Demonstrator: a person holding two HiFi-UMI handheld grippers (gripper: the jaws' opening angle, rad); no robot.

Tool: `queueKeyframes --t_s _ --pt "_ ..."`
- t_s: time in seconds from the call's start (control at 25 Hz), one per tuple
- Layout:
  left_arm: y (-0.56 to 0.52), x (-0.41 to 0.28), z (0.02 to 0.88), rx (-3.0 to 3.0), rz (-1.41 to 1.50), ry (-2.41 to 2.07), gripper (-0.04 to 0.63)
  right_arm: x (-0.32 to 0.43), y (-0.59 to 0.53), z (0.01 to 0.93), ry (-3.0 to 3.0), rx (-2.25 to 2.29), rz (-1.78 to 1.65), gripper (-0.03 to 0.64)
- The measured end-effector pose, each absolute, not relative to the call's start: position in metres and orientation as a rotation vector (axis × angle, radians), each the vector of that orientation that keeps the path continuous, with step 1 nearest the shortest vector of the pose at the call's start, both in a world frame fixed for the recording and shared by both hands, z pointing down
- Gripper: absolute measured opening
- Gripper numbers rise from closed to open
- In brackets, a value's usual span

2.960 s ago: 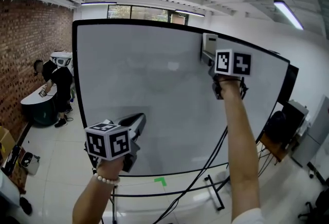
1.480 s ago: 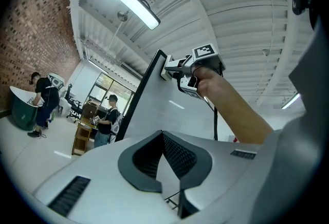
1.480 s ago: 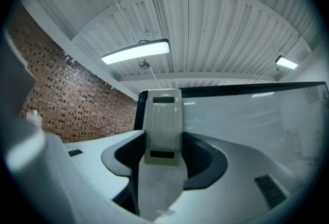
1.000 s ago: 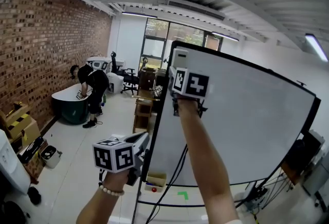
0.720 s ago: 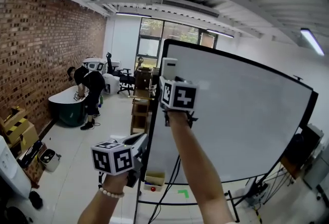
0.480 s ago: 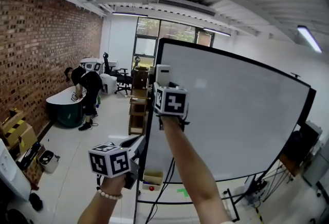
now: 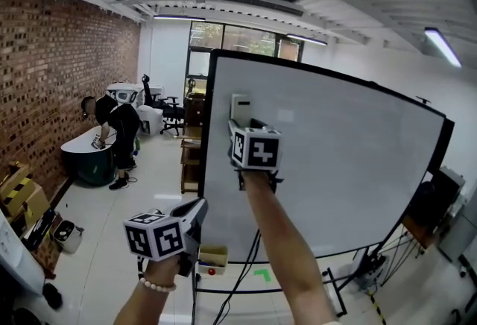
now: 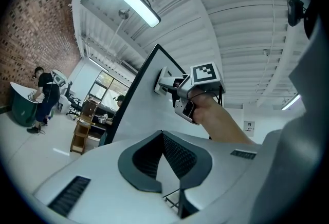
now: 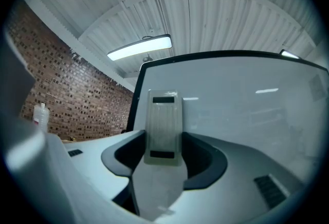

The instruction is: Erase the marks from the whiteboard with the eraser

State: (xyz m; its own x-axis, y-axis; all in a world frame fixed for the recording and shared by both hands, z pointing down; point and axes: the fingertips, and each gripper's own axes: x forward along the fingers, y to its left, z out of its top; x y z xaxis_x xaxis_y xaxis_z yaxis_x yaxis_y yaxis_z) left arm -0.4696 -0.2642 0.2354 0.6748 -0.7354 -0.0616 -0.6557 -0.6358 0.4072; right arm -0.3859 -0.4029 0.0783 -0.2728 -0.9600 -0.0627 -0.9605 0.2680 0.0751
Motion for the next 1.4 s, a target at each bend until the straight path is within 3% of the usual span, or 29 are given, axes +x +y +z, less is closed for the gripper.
queueKeyframes --t_s 0.28,1.4 --pt "-0.264 -0.414 0.225 2.589 -0.332 -1.042 -0.003 -0.324 -0.399 0.078 2.487 -1.896 0.142 0.247" --pt "-0.259 -0.083 0.216 2.623 -0.318 -1.035 -0.003 0.006 -0.385 0.082 2.54 -1.845 0.127 0.248"
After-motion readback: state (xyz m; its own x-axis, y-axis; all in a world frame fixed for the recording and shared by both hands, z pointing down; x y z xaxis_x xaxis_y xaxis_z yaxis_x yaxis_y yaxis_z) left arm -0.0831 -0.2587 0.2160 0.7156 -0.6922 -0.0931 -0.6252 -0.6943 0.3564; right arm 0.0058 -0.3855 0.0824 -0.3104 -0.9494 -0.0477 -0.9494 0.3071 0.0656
